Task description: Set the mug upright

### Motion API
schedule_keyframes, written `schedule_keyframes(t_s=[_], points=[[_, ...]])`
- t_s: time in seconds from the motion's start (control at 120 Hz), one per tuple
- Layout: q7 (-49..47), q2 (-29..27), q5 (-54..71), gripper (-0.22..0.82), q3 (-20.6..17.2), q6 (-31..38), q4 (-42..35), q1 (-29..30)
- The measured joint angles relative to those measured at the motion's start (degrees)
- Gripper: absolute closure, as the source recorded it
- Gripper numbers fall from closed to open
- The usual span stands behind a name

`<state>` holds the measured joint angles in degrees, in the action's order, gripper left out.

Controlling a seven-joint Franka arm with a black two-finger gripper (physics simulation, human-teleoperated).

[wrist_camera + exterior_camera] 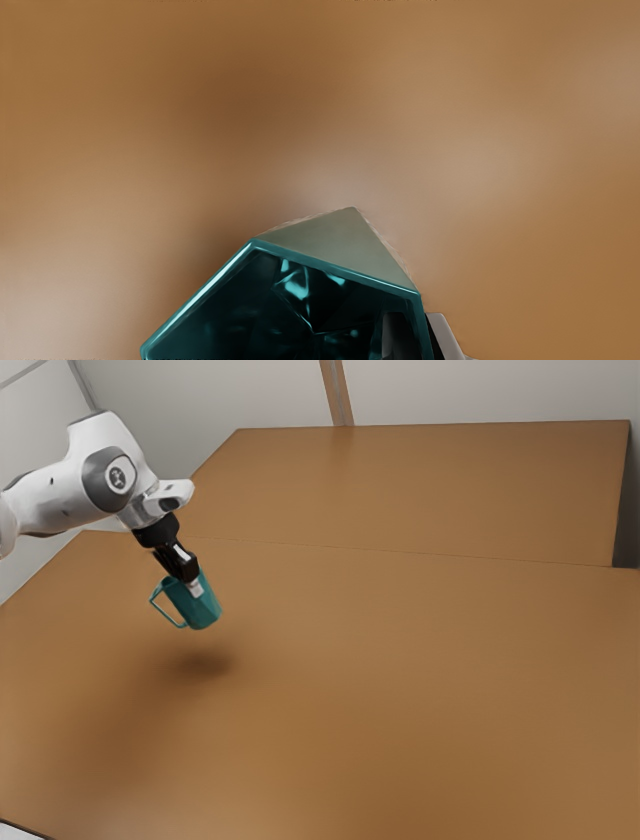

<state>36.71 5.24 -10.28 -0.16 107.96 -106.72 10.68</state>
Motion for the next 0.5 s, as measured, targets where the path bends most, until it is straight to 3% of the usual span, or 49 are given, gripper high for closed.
schedule_keyframes(t_s=[0.25,0.5], points=[[-7.0,1.8,7.7,0.79,-3.6,8.1,-3.9,-1.1],[-12.0,4.7,9.7,0.79,-4.2,13.6,-6.5,-1.0]])
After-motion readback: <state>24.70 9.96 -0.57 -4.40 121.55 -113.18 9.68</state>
